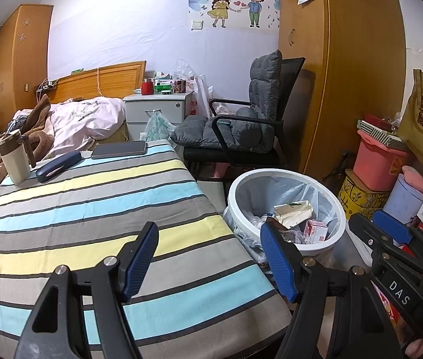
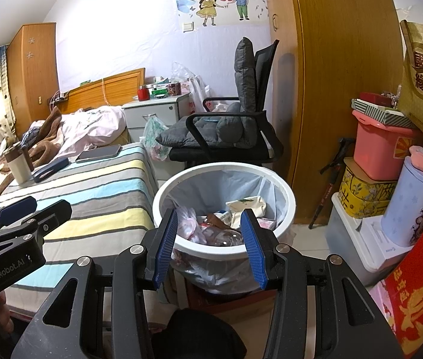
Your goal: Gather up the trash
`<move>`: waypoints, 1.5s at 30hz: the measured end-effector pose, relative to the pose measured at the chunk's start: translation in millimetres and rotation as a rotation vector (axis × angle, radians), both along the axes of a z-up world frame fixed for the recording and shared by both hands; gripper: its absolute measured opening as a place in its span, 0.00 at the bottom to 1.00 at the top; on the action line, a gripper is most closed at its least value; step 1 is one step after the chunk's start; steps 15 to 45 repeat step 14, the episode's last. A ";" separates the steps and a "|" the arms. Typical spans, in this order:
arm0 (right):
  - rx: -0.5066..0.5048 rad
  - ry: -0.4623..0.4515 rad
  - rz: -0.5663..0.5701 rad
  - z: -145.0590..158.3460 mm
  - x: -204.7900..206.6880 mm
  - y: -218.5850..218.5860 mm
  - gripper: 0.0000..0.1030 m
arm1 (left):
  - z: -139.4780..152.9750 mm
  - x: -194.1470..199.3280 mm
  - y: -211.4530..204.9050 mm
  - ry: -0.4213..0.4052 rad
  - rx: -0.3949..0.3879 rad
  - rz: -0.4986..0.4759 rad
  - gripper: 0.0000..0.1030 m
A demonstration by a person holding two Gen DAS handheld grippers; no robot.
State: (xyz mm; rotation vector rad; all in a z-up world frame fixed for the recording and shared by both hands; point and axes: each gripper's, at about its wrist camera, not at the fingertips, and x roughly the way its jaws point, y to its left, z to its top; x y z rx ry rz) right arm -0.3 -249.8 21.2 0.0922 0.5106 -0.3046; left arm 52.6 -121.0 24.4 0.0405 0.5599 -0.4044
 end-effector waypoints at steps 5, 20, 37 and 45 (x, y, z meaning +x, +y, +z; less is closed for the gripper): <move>0.003 0.001 0.004 -0.4 1.6 1.5 0.45 | -1.1 0.7 -0.9 0.004 -0.004 0.008 0.70; 0.008 0.000 0.006 -1.4 2.0 1.9 0.45 | -2.8 -1.2 -3.9 0.003 -0.004 0.005 0.70; 0.008 0.000 0.006 -1.4 2.0 1.9 0.45 | -2.8 -1.2 -3.9 0.003 -0.004 0.005 0.70; 0.008 0.000 0.006 -1.4 2.0 1.9 0.45 | -2.8 -1.2 -3.9 0.003 -0.004 0.005 0.70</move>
